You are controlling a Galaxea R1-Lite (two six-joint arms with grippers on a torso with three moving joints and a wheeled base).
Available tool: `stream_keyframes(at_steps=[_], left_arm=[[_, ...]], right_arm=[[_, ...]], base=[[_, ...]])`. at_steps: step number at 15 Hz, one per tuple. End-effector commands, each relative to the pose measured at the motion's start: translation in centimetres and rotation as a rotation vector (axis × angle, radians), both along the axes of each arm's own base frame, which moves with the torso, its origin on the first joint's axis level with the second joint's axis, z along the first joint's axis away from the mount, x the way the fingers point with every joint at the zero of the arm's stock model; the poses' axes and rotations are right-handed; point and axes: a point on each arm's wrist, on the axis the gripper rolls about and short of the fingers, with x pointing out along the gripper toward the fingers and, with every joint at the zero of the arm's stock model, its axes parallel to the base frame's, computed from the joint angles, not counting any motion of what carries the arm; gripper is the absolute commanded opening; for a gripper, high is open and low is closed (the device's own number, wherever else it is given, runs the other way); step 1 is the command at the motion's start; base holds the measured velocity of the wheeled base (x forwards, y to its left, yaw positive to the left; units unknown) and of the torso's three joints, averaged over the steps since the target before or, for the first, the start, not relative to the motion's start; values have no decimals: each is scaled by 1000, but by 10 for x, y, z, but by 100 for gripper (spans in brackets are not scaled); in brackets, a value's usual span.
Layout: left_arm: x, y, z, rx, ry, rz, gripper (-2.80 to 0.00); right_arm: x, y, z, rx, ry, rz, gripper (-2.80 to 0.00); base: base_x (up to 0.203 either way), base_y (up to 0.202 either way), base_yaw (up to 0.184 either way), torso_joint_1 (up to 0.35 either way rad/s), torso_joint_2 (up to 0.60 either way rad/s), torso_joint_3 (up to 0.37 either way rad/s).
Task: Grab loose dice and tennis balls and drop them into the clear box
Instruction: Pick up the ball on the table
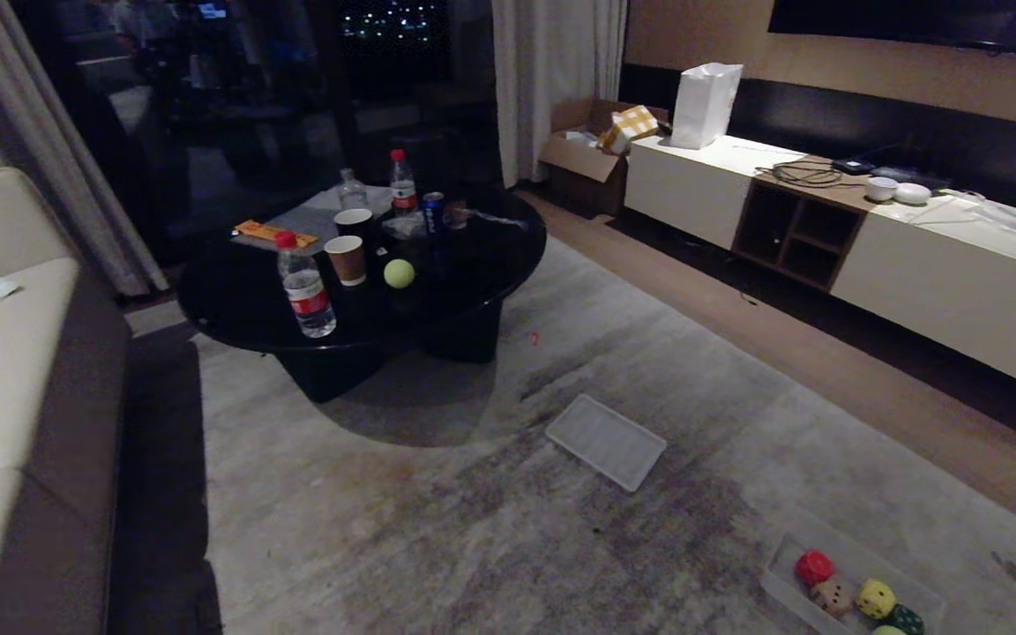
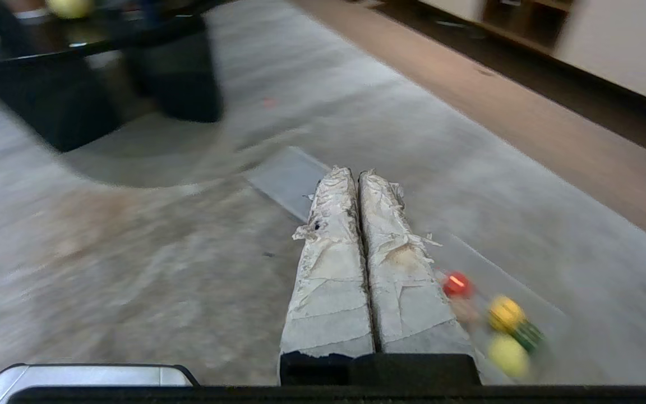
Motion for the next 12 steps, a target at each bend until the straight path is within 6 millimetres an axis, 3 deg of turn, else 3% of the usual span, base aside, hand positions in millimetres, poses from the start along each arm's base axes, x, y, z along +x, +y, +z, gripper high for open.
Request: stream_keyframes(at_steps=[1, 12], left_arm=[[0, 0, 0, -1, 3, 1, -280], [0, 0, 0, -4, 3, 4, -280]], right_arm=[[1, 0, -3, 0, 12, 1, -280], [1, 0, -3, 0, 12, 1, -280]], base=[[0, -9, 161, 2, 2, 2], [-1, -8, 164, 1, 2, 3]])
